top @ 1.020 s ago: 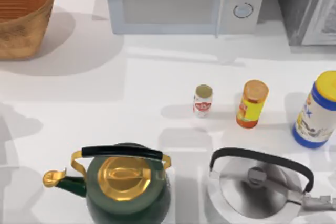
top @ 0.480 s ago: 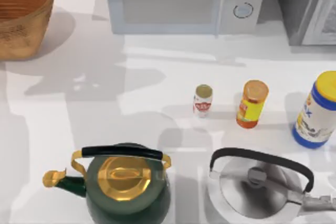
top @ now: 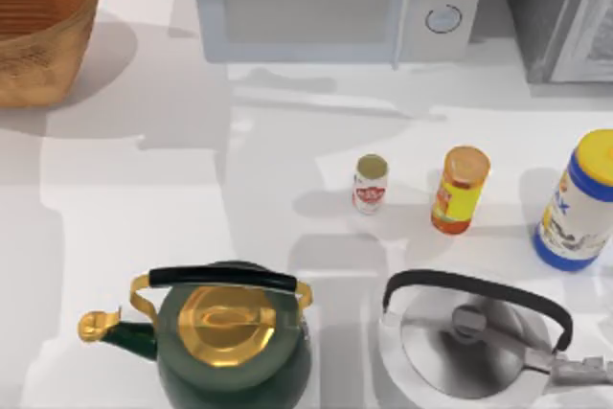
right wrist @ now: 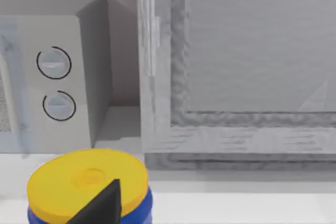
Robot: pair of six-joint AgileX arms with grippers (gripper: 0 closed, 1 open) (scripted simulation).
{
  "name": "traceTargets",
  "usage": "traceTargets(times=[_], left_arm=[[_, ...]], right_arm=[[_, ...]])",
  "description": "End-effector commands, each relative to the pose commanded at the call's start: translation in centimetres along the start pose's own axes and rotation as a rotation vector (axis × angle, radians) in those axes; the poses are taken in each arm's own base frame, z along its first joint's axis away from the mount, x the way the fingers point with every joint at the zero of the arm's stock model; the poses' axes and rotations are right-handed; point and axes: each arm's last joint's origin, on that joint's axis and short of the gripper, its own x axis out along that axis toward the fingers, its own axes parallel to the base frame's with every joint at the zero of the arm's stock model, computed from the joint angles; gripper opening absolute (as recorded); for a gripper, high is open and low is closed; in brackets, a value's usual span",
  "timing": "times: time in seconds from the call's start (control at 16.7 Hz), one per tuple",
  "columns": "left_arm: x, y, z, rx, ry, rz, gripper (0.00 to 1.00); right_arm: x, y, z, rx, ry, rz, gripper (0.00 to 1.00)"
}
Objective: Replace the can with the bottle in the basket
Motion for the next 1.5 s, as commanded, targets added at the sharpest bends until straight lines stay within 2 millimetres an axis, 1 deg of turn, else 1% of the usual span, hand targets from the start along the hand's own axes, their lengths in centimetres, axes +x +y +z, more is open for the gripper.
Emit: traceTargets(times=[0.18,0.24,0.36,0.54,0.66,0.72,0.96,1.5], left_arm=[[0.0,0.1,-0.1,0.002,-0.002,0.003,0.00],[0.4,0.1,-0.2,0.002,-0.004,0.003,0.00],[1.8,0.1,-0.8,0.000,0.000,0.002,0.00],[4.4,0.1,-2.5,-0.003,0.020,-0.003,0.00],[5.5,0.0,-2.8,-0.002,0.004,0.000,0.00],[5.8,0.0,-2.9,0.000,0.000,0.000,0.00],[5.8,0.0,-2.9,0.000,0.000,0.000,0.00],[5.8,0.0,-2.9,0.000,0.000,0.000,0.68]], right_arm=[[0.0,0.0,0.0,0.000,0.000,0.000,1.00],[0.0,0.0,0.0,0.000,0.000,0.000,1.00],[0.0,0.0,0.0,0.000,0.000,0.000,1.00],[0.0,0.0,0.0,0.000,0.000,0.000,1.00],[0.0,0.0,0.0,0.000,0.000,0.000,1.00],[0.0,0.0,0.0,0.000,0.000,0.000,1.00],[0.0,0.0,0.0,0.000,0.000,0.000,1.00],[0.0,0.0,0.0,0.000,0.000,0.000,1.00]])
